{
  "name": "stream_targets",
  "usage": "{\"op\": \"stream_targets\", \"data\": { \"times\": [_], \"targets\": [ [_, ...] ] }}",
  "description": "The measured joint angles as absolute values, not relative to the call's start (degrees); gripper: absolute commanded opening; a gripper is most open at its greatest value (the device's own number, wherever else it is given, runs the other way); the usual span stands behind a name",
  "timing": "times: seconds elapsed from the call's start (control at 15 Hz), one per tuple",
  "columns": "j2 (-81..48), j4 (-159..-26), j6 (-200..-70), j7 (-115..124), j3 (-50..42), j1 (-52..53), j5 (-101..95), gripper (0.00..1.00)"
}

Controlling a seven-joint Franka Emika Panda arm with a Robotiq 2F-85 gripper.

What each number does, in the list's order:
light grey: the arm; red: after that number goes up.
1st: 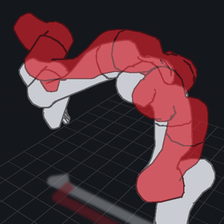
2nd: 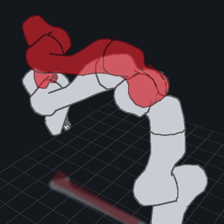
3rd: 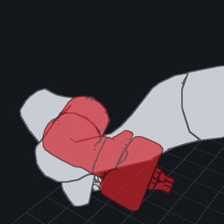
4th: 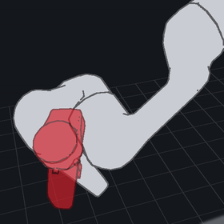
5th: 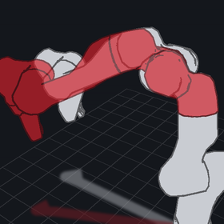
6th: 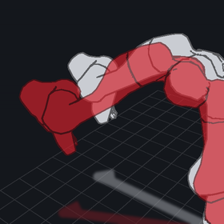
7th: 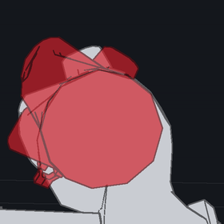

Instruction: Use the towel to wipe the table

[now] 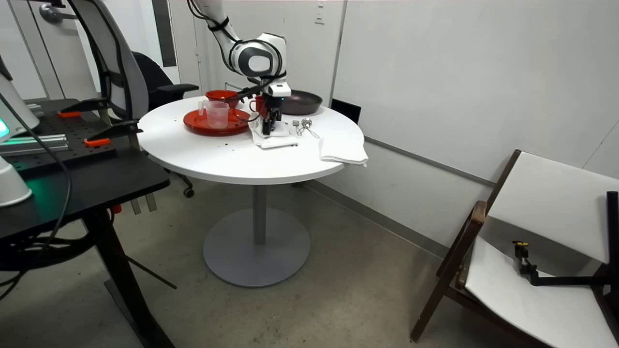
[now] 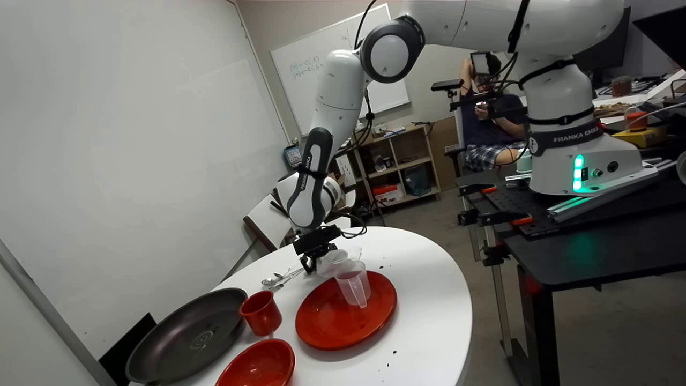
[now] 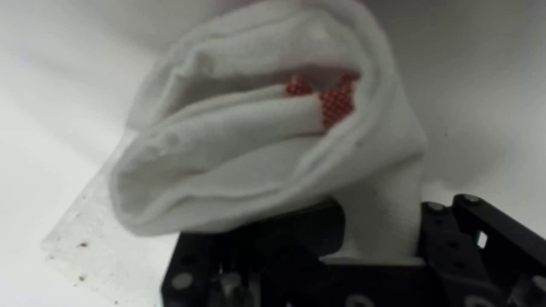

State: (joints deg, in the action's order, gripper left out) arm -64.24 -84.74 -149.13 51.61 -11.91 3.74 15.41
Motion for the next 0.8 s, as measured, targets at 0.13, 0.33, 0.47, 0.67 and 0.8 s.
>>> {"op": "stream_targets", "data": {
  "times": [0.13,0.33,0.47,0.67,0.8],
  "targets": [
    [-65.2,-83.0,-148.7,53.0,-12.5,3.7,14.7,0.00],
    [-66.4,-80.8,-147.7,54.6,-13.3,3.7,13.5,0.00],
    [-67.1,-79.5,-147.1,55.7,-13.8,3.7,12.6,0.00],
    [-68.0,-78.0,-146.3,57.2,-14.6,3.5,11.8,0.00],
    [-68.3,-77.2,-145.6,57.7,-14.7,3.0,11.8,0.00]
  ]
}}
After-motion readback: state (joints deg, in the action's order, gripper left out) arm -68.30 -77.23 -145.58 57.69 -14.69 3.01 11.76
